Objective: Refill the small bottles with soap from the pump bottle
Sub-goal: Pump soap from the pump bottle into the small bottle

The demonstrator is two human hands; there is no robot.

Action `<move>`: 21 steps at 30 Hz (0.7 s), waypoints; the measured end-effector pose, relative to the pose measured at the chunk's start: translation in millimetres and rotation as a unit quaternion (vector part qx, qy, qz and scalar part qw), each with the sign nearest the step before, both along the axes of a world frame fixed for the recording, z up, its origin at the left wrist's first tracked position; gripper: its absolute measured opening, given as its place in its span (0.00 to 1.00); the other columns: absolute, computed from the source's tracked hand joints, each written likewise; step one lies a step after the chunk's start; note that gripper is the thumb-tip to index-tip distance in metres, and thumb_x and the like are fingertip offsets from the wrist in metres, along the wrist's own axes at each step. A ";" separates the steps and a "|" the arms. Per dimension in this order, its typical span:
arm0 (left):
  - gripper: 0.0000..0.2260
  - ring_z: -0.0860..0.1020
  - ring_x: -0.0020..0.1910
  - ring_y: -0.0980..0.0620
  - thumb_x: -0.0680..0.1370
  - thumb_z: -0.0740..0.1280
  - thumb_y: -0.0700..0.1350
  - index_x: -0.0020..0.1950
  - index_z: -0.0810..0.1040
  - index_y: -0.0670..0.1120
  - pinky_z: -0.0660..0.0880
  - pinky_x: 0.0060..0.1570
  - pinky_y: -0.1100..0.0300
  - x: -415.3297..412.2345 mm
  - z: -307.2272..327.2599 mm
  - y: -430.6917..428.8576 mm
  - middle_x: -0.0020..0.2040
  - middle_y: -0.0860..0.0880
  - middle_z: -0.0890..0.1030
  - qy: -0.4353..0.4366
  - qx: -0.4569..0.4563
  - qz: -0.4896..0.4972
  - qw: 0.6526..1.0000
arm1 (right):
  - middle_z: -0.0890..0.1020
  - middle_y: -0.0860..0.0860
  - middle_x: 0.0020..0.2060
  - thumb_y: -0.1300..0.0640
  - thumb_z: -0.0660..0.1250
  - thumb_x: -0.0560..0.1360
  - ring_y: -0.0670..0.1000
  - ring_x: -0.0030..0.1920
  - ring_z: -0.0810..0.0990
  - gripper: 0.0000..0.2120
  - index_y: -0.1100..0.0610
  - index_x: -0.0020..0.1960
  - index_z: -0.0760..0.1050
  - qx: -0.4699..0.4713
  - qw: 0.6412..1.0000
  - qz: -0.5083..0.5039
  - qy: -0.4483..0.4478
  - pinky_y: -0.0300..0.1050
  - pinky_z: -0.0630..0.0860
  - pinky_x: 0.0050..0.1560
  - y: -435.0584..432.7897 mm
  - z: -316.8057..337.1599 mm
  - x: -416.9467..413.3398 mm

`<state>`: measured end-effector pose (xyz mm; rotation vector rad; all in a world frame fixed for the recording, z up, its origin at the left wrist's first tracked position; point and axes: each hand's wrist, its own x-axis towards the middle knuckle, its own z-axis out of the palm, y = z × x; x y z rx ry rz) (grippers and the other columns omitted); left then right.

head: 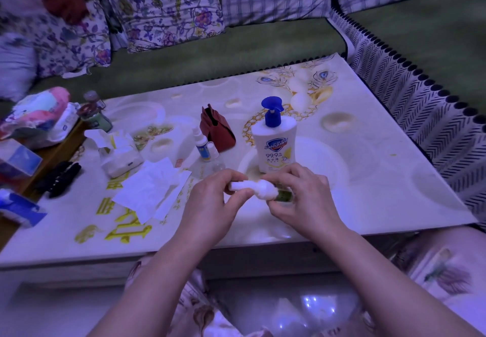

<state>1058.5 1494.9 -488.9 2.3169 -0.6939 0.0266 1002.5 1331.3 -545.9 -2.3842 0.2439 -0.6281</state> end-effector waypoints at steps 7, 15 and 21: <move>0.05 0.73 0.40 0.66 0.73 0.72 0.47 0.47 0.80 0.52 0.65 0.38 0.74 0.0 1.8 -2.0 0.39 0.61 0.78 -0.005 0.000 0.002 1.000 | 0.77 0.43 0.41 0.49 0.70 0.63 0.46 0.45 0.78 0.15 0.39 0.49 0.78 0.017 0.999 0.020 0.029 0.50 0.68 0.47 0.8 3.7 0.2; 0.22 0.74 0.51 0.65 0.69 0.75 0.47 0.59 0.71 0.55 0.70 0.49 0.70 4.5 0.2 -4.7 0.51 0.61 0.77 0.069 -0.002 -0.028 0.997 | 0.78 0.42 0.43 0.50 0.71 0.65 0.44 0.48 0.78 0.16 0.39 0.51 0.78 0.053 0.997 0.012 0.049 0.52 0.72 0.50 -0.1 3.0 -0.3; 0.03 0.73 0.40 0.55 0.77 0.65 0.48 0.48 0.74 0.51 0.69 0.39 0.57 8.1 2.7 -11.9 0.38 0.55 0.75 0.017 0.064 -0.012 0.998 | 0.76 0.41 0.41 0.52 0.71 0.65 0.45 0.47 0.77 0.16 0.38 0.51 0.79 0.045 0.997 0.012 0.061 0.51 0.69 0.50 0.4 7.3 1.5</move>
